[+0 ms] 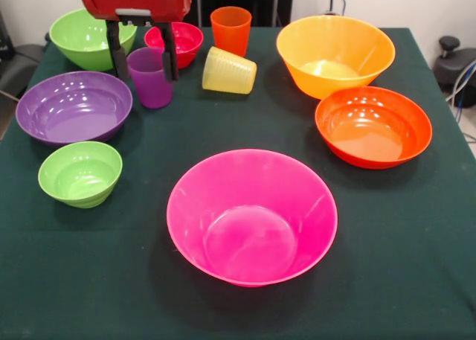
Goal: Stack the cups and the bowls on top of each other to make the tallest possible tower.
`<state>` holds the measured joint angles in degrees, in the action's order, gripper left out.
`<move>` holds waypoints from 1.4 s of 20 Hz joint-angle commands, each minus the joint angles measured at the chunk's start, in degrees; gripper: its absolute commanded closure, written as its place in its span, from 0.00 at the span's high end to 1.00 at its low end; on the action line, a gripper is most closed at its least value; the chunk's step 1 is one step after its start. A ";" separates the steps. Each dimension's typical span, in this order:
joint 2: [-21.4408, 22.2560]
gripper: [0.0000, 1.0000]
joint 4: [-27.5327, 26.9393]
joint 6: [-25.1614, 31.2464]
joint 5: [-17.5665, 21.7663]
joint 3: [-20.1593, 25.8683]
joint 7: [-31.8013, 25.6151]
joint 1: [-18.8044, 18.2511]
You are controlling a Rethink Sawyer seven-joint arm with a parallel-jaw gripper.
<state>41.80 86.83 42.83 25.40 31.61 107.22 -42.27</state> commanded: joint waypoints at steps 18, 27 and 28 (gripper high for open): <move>2.68 1.00 7.54 2.07 -0.98 -2.33 -0.99 0.66; 1.80 1.00 8.24 -0.42 0.25 -3.42 1.27 2.04; 1.73 1.00 8.27 -0.55 0.34 -3.48 1.30 2.08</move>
<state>45.10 90.34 42.83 23.96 30.92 107.22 -41.98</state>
